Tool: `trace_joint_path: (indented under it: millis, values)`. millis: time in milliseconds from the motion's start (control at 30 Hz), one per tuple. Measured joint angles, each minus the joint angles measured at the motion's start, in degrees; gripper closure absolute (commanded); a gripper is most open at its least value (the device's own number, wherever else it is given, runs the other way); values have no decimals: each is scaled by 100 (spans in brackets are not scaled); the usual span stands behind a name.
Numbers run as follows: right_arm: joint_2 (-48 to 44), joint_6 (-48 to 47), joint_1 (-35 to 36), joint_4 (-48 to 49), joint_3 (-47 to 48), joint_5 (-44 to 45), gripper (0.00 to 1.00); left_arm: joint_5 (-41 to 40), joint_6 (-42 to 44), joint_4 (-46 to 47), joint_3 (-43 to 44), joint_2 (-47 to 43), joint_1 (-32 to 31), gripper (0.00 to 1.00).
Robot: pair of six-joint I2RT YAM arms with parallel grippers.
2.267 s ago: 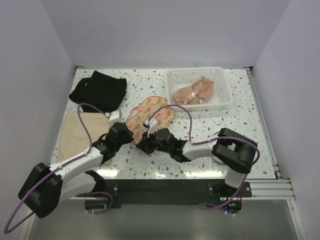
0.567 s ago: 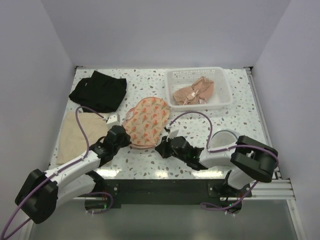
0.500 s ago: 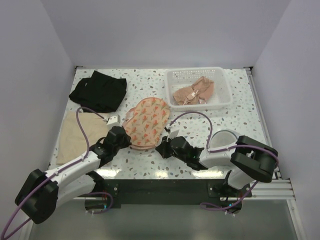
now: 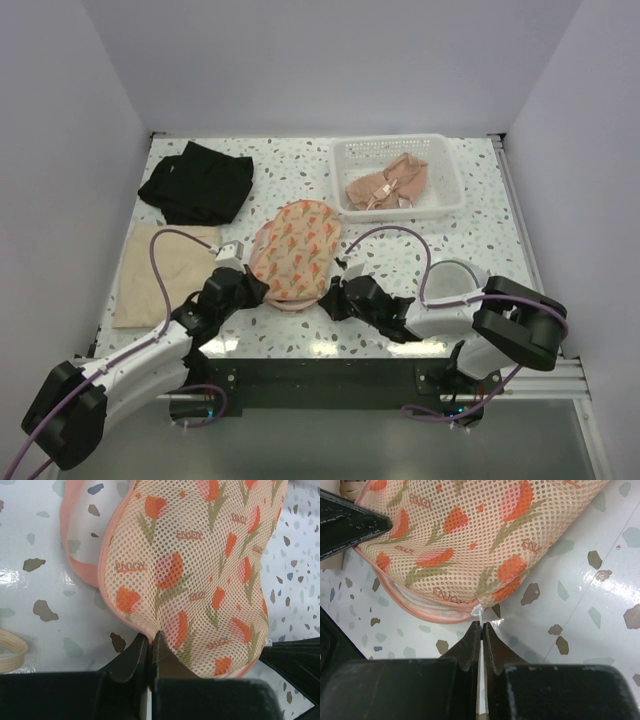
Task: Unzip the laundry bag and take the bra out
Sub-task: Unzip the laundry bag at the center of the board, then open the laundry bag at the center of the board.
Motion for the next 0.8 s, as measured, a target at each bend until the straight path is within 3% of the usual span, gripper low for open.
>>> trace_joint_path:
  millis: [200,433,800]
  values:
    - [-210,131,2,-389,2,76,100,409,57,92,-186,-219,-7,88]
    - [-573,367,-2,-1121,2,442,100,1014,144,168,-358,-315,-33,69]
    - [-1257,581,-44,-1987,-157,824,100,1775,481,136,-656,-1003,-76,62]
